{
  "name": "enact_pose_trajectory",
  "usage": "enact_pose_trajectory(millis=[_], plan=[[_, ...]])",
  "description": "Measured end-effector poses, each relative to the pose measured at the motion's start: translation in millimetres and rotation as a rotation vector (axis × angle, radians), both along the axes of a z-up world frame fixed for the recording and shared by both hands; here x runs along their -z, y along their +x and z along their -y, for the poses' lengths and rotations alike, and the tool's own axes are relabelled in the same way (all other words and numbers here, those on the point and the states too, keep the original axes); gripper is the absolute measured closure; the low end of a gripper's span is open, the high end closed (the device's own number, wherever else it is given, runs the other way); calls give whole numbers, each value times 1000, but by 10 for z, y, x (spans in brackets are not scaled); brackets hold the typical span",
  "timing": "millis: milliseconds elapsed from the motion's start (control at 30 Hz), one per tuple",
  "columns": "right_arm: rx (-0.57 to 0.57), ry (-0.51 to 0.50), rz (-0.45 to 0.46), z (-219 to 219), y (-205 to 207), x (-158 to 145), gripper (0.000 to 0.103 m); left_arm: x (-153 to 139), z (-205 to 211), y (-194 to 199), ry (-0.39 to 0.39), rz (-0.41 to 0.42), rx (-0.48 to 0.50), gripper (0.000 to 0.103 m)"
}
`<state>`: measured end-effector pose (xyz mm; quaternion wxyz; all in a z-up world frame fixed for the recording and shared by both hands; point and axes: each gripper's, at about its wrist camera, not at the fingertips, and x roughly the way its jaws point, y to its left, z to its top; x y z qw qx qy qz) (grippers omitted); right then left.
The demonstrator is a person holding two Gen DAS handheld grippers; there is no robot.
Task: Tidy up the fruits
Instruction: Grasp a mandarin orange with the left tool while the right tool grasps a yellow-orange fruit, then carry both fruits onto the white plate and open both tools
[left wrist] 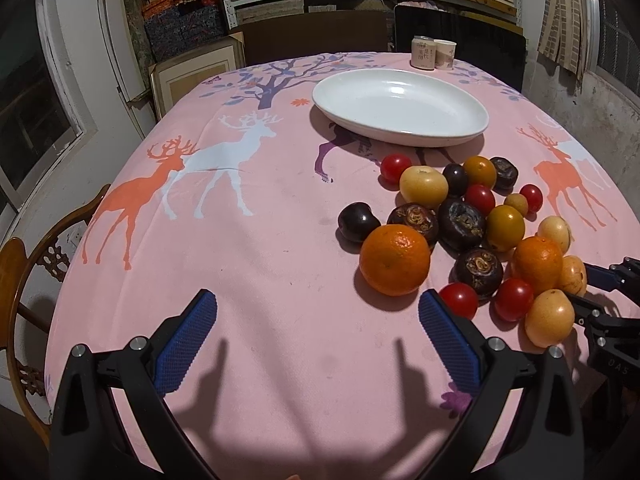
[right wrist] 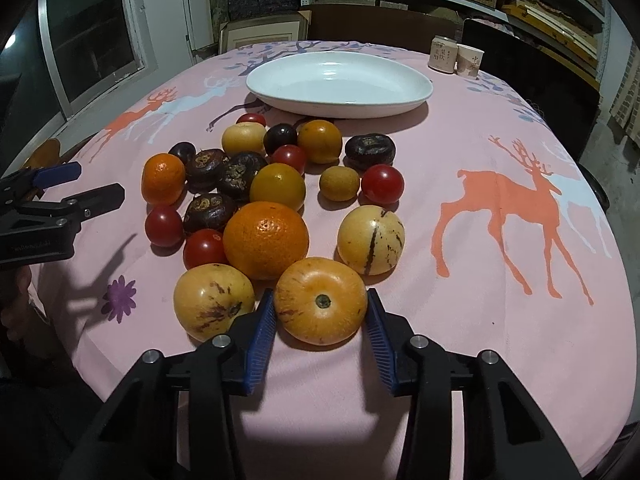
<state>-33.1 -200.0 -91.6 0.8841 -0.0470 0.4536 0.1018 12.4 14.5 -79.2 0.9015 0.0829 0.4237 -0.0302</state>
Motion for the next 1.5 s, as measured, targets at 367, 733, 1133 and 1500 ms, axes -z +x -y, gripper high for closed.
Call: enact_pose_trajectory(millis=[367, 733, 1133, 1500], plan=[[-3, -6, 8, 27, 9, 0, 58, 184, 194, 306, -104, -52, 58, 4], [3, -1, 19, 63, 35, 8, 58, 297, 147, 402, -338, -91, 158, 58], [9, 69, 106, 237, -19, -242, 58, 97, 36, 206, -304, -3, 156, 58], [12, 119, 188, 352, 449, -678, 58, -179, 88, 551, -280, 49, 185, 58]])
